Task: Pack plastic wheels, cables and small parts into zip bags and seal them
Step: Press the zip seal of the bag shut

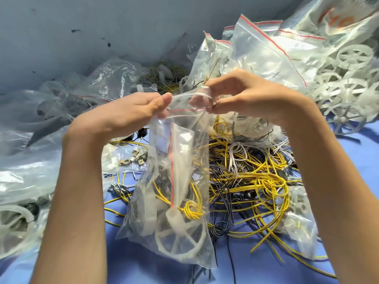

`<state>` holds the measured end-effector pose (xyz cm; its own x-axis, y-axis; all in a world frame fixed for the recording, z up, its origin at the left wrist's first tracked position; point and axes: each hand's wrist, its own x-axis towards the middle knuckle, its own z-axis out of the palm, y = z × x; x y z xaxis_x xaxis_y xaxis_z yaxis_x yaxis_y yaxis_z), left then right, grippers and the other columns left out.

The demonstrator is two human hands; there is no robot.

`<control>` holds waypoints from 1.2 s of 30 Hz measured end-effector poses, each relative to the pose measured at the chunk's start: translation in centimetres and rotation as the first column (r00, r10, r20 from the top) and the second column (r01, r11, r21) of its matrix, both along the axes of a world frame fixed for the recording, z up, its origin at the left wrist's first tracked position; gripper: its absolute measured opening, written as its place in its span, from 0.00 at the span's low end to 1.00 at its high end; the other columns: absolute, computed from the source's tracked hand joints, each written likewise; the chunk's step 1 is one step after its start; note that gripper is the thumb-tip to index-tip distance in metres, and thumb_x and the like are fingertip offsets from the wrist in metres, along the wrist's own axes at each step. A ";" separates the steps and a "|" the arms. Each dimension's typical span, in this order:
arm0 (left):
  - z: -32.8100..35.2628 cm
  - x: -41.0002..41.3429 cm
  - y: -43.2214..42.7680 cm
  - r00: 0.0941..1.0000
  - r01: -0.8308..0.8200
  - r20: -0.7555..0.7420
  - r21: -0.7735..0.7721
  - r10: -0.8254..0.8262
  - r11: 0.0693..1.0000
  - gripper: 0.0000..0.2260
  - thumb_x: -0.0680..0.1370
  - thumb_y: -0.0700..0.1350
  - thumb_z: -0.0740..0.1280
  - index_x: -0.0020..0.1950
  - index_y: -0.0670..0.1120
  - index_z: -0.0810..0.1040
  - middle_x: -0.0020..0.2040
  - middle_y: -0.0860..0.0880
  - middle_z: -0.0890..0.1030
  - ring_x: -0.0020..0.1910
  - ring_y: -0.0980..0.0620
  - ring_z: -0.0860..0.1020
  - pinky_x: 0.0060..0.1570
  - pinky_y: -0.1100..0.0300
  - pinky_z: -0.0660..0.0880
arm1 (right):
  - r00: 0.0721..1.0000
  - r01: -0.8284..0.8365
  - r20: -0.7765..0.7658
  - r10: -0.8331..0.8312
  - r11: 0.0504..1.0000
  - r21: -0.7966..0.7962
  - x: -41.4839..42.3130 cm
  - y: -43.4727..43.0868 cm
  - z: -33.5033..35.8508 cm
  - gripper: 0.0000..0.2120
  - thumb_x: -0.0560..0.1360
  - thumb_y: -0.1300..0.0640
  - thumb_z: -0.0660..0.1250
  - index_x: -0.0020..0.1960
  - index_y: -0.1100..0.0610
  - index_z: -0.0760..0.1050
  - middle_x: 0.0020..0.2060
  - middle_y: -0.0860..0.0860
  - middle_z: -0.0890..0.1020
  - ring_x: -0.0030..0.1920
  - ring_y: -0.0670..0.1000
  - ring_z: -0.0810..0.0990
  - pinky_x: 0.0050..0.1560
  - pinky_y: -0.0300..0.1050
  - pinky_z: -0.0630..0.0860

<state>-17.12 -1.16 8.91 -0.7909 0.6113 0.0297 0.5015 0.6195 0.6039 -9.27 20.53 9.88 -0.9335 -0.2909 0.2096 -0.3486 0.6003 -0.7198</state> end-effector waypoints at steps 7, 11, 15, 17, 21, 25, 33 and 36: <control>-0.9 -0.8 -1.2 0.989 -0.103 0.093 -0.127 0.115 0.987 0.34 0.66 0.71 0.47 0.44 0.47 0.80 0.47 0.45 0.84 0.46 0.48 0.81 0.55 0.53 0.75 | 0.991 0.042 0.120 -0.064 0.982 0.182 0.1 1.1 -0.4 0.13 0.75 0.44 0.66 0.40 0.53 0.75 0.32 0.41 0.75 0.34 0.40 0.73 0.37 0.41 0.65; -1.3 -1.4 -2.0 0.990 -0.128 0.061 -0.051 0.131 0.990 0.32 0.69 0.66 0.51 0.35 0.38 0.76 0.34 0.43 0.80 0.33 0.48 0.78 0.43 0.56 0.73 | 0.985 0.058 0.155 -0.074 0.993 0.106 -0.1 1.5 -0.6 0.08 0.77 0.50 0.64 0.41 0.52 0.75 0.42 0.48 0.82 0.44 0.42 0.82 0.46 0.34 0.78; -0.9 -1.7 -2.5 0.970 -0.189 -0.146 0.066 0.197 0.980 0.26 0.75 0.63 0.54 0.35 0.40 0.71 0.33 0.46 0.74 0.34 0.48 0.70 0.39 0.54 0.68 | 0.979 0.066 0.193 -0.064 0.998 -0.003 0.0 1.7 -0.6 0.09 0.76 0.53 0.65 0.39 0.55 0.74 0.38 0.49 0.84 0.45 0.48 0.85 0.40 0.32 0.78; -0.8 -1.7 -2.4 0.933 -0.231 -0.261 0.096 0.249 0.968 0.26 0.77 0.62 0.54 0.37 0.40 0.71 0.33 0.46 0.73 0.32 0.49 0.68 0.35 0.55 0.64 | 0.980 0.058 0.194 -0.044 0.996 -0.066 0.0 1.7 -0.6 0.10 0.77 0.54 0.64 0.39 0.58 0.74 0.36 0.51 0.84 0.41 0.49 0.85 0.45 0.39 0.80; -1.1 -2.2 -2.5 0.901 -0.269 -0.301 0.180 0.313 0.946 0.20 0.78 0.59 0.59 0.38 0.44 0.70 0.33 0.48 0.72 0.31 0.50 0.67 0.35 0.54 0.63 | 0.993 0.063 0.101 -0.056 0.995 -0.075 -0.3 1.4 -0.3 0.13 0.78 0.54 0.64 0.36 0.57 0.73 0.31 0.49 0.79 0.34 0.47 0.80 0.40 0.40 0.78; -1.8 -2.8 -2.6 0.898 -0.275 -0.288 0.225 0.333 0.935 0.07 0.78 0.51 0.65 0.44 0.51 0.72 0.35 0.51 0.73 0.32 0.55 0.69 0.33 0.57 0.66 | 0.997 0.065 0.038 -0.063 0.996 -0.055 -0.3 1.2 -0.3 0.11 0.77 0.55 0.65 0.36 0.55 0.72 0.29 0.46 0.77 0.32 0.45 0.77 0.36 0.35 0.74; -2.4 -3.2 -2.8 0.951 -0.309 0.121 0.303 0.285 0.901 0.10 0.78 0.52 0.63 0.41 0.49 0.76 0.37 0.51 0.76 0.32 0.58 0.74 0.47 0.61 0.77 | 0.990 0.102 0.109 -0.093 0.991 -0.085 -0.4 1.8 -0.6 0.10 0.76 0.56 0.67 0.54 0.60 0.75 0.33 0.50 0.80 0.34 0.48 0.79 0.38 0.39 0.76; -2.6 -3.0 -2.5 0.936 -0.323 0.236 0.273 0.262 0.906 0.10 0.79 0.47 0.63 0.40 0.45 0.77 0.36 0.49 0.77 0.26 0.64 0.74 0.35 0.73 0.75 | 0.978 0.097 0.189 -0.089 0.995 -0.035 -0.5 1.6 -1.0 0.12 0.77 0.52 0.63 0.56 0.57 0.76 0.35 0.51 0.81 0.34 0.46 0.80 0.39 0.36 0.78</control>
<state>-20.14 -3.62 6.27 -0.9415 0.3369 0.0076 0.1832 0.4929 0.8506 -9.73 22.09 8.90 -0.9799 -0.1957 0.0396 -0.1500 0.5904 -0.7930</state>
